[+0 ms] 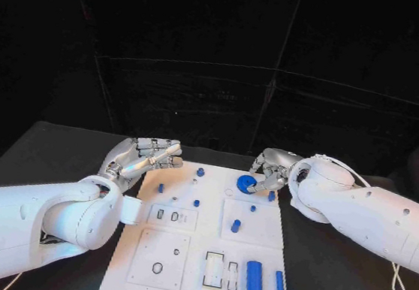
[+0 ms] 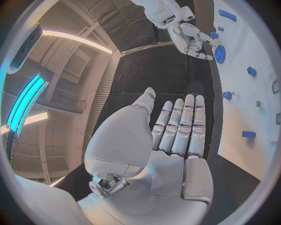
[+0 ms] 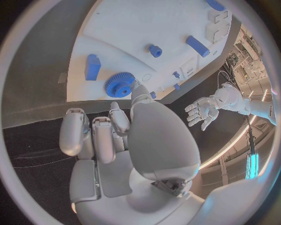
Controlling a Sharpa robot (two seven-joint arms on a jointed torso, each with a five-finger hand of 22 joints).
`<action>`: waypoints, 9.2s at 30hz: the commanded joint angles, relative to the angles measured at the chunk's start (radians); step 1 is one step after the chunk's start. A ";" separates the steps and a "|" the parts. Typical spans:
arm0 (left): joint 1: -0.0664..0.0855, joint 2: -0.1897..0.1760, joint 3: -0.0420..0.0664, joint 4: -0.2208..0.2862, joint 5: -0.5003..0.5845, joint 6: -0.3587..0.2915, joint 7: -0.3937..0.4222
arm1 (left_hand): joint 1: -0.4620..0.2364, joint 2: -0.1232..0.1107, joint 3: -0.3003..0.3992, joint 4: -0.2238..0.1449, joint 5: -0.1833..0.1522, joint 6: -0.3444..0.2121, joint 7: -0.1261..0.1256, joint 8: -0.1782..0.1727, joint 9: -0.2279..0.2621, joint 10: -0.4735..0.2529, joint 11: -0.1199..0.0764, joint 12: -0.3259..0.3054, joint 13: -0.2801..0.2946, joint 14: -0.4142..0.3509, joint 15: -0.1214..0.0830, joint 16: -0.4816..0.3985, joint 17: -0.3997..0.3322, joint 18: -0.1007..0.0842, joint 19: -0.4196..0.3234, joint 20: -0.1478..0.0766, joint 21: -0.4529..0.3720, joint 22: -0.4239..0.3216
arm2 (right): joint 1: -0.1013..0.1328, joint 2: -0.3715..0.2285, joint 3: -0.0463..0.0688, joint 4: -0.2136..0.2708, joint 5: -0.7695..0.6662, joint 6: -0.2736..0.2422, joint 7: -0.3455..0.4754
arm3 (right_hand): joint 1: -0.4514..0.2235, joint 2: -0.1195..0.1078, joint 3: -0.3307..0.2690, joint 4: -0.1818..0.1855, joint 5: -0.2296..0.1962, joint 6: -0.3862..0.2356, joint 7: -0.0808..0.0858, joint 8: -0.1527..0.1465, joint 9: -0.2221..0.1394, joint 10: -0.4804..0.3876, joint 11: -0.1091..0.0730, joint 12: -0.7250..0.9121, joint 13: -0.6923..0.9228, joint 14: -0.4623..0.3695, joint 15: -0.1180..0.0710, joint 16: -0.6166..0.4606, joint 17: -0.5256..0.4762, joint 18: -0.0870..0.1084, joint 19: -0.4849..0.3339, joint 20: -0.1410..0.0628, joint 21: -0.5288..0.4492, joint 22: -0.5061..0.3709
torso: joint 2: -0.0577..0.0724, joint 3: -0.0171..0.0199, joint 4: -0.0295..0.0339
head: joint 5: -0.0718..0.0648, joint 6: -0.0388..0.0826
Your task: Assemble the parts on the task board
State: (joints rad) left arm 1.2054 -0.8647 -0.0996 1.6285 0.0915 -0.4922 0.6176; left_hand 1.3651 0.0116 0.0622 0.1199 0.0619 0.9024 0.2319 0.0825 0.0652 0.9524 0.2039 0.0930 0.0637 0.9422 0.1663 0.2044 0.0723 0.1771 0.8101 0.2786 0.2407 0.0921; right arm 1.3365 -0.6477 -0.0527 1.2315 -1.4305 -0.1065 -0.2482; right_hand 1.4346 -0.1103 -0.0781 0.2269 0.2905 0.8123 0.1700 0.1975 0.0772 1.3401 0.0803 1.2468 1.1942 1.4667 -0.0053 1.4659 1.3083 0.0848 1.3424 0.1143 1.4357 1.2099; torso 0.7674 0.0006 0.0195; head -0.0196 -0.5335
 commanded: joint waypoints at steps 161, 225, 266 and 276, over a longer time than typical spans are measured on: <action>0.003 0.011 0.001 -0.039 0.001 0.013 0.007 | -0.017 0.014 -0.002 -0.019 -0.005 0.022 0.013 -0.003 0.000 0.031 -0.009 -0.006 0.000 0.061 -0.012 -0.010 0.005 0.008 0.054 -0.012 -0.012 -0.011 | -0.050 -0.229 -0.009 0.145 0.223 -0.313 0.350 | -0.056 0.033 0.138 -0.133 0.018 0.128 -0.012 -0.128 -0.006 0.070 -0.012 0.054 0.126 0.058 0.001 0.007 0.046 -0.029 0.056 -0.007 0.041 0.104 | -0.012 0.0105 -0.0232 | -0.008 -0.022; 0.002 0.021 0.001 -0.059 0.001 0.023 -0.001 | -0.018 0.014 -0.003 -0.020 -0.005 0.021 0.014 -0.005 -0.001 0.030 -0.008 -0.008 -0.001 0.064 -0.012 -0.012 0.004 0.007 0.058 -0.013 -0.013 -0.012 | -0.119 -0.149 -0.010 -0.008 0.194 -0.169 0.294 | -0.004 0.116 0.165 -0.185 -0.131 0.183 -0.017 -0.102 0.000 0.080 -0.017 0.069 0.143 0.060 -0.003 0.007 0.052 -0.028 0.056 -0.010 0.039 0.103 | -0.014 0.0062 -0.0187 | -0.013 -0.037; 0.002 0.021 0.001 -0.060 0.001 0.028 -0.011 | -0.019 0.014 -0.005 -0.023 -0.005 0.013 0.018 -0.011 -0.002 0.022 -0.005 -0.015 -0.002 0.065 -0.011 -0.018 0.003 0.006 0.062 -0.013 -0.018 -0.015 | -0.121 -0.137 -0.010 -0.001 0.216 -0.263 0.328 | 0.012 0.170 0.250 -0.225 -0.139 0.309 -0.069 -0.043 0.024 0.101 -0.060 0.092 0.167 0.065 -0.039 0.014 0.071 -0.034 0.073 -0.042 0.049 0.129 | -0.015 0.0071 -0.0184 | -0.014 -0.041; 0.003 0.017 0.001 -0.054 0.014 0.030 -0.016 | -0.020 0.014 -0.006 -0.023 -0.005 0.012 0.018 -0.012 -0.002 0.020 -0.004 -0.016 -0.002 0.066 -0.010 -0.019 0.003 0.006 0.063 -0.013 -0.019 -0.016 | -0.119 -0.173 -0.009 0.113 0.224 -0.321 0.202 | -0.001 0.169 0.268 -0.232 -0.157 0.298 -0.065 -0.050 0.025 0.099 -0.058 0.086 0.164 0.064 -0.040 0.012 0.068 -0.034 0.073 -0.045 0.049 0.129 | -0.021 0.0024 -0.0189 | -0.013 -0.040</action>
State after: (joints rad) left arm 1.2062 -0.8466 -0.0997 1.5708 0.0989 -0.4767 0.6020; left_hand 1.3539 0.0227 0.0568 0.1032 0.0619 0.9166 0.2321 0.0738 0.0645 0.9737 0.1967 0.0815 0.0630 1.0027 0.1558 0.1900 0.0754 0.1771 0.8674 0.2645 0.2255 0.0770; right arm 1.2146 -0.8200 -0.0618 1.3250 -1.2162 -0.3764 0.0286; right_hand 1.4214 0.0327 0.1835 -0.0070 0.1380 1.0756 0.1290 0.1352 0.0792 1.4279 0.0385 1.3341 1.3090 1.4650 -0.0397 1.4774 1.3073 0.0696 1.4155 0.0730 1.4784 1.3075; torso 0.7491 0.0049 0.0004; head -0.0355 -0.5720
